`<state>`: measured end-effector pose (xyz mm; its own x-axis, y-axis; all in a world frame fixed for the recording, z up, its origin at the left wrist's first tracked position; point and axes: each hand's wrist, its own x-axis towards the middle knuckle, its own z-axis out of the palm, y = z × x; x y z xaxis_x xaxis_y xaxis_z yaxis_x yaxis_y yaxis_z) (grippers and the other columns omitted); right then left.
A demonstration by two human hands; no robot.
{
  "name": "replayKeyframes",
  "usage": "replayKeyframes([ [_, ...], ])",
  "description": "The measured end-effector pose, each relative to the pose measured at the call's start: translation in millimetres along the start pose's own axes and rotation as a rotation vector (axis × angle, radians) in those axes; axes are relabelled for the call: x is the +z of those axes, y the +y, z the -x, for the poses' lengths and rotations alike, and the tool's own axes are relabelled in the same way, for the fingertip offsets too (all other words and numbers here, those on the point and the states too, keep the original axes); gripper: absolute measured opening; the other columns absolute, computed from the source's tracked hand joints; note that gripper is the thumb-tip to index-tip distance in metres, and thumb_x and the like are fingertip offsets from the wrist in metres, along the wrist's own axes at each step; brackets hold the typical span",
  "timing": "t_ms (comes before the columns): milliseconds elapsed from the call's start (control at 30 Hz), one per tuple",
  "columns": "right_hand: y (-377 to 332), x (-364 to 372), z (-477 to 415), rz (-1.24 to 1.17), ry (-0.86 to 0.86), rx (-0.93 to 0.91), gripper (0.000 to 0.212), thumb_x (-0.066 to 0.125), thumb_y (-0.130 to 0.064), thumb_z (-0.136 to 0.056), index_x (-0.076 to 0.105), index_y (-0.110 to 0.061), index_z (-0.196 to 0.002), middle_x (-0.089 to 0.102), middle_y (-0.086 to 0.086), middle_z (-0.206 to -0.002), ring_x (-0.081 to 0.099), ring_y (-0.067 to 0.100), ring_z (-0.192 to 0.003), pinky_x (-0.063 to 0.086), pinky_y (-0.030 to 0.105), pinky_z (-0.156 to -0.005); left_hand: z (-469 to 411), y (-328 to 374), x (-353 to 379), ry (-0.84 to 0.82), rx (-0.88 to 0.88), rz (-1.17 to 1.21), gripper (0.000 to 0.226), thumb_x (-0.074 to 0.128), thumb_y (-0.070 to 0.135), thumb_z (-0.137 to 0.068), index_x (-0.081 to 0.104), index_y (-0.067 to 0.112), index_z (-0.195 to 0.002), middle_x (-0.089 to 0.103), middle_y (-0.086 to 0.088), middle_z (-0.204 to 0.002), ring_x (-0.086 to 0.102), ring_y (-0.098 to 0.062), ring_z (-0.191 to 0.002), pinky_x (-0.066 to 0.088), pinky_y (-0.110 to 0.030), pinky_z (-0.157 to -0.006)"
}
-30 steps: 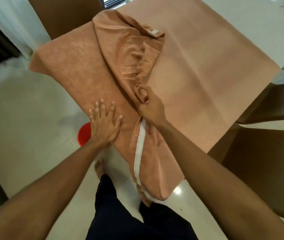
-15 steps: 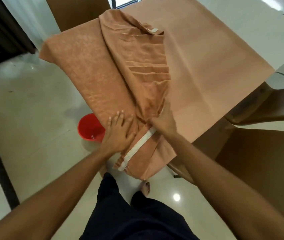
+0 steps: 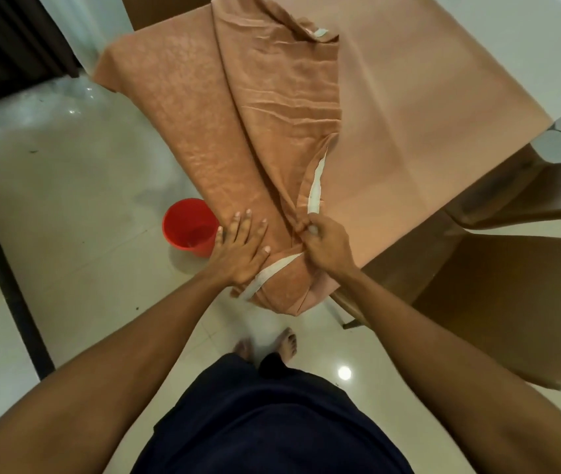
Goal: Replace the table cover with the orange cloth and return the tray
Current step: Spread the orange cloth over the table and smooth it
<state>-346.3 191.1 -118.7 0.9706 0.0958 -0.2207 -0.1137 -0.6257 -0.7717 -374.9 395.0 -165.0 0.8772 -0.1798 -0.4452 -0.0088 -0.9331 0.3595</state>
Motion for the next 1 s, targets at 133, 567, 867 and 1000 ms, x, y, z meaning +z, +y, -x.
replayKeyframes([
  [133,21,-43,-5,0.03,-0.143,0.106,0.024,0.06,-0.012,-0.084,0.074,-0.032,-0.082,0.074,-0.007,-0.093,0.069,0.016,-0.086,0.057,0.048,-0.088,-1,-7,-3,-0.088,0.012,-0.046,0.092,0.028,0.08,-0.088,-0.018,0.035,-0.155,-0.035,-0.002,-0.159,-0.035,-0.023,-0.145,-0.012,-0.058,-0.118],
  [567,-9,18,47,0.87,-0.481,-0.643,0.037,0.053,-0.046,-0.08,0.055,-0.026,-0.111,0.068,-0.001,-0.102,0.061,0.023,-0.103,0.023,0.053,-0.117,-4,-6,-13,-0.232,0.028,-0.032,0.118,0.063,0.066,-0.081,-0.025,0.034,-0.153,-0.047,-0.004,-0.152,-0.042,-0.028,-0.14,-0.012,-0.062,-0.117],
  [867,-30,-23,37,1.065,-1.013,-0.493,0.033,0.066,-0.039,-0.089,0.067,-0.031,-0.121,0.069,-0.006,-0.095,0.062,0.014,-0.086,0.052,0.032,-0.08,2,2,-22,-0.23,-0.022,-0.037,0.137,0.072,0.075,-0.065,-0.024,0.034,-0.153,-0.046,-0.006,-0.153,-0.041,-0.028,-0.141,-0.011,-0.063,-0.115],
  [1000,-14,-39,21,1.343,-1.172,-0.452,0.022,0.061,-0.039,-0.094,0.071,-0.025,-0.106,0.07,-0.002,-0.092,0.065,0.018,-0.086,0.056,0.034,-0.085,2,15,-28,-0.231,-0.099,-0.028,0.139,0.081,0.063,-0.065,-0.023,0.034,-0.153,-0.044,-0.005,-0.154,-0.038,-0.029,-0.143,-0.01,-0.061,-0.115],
])
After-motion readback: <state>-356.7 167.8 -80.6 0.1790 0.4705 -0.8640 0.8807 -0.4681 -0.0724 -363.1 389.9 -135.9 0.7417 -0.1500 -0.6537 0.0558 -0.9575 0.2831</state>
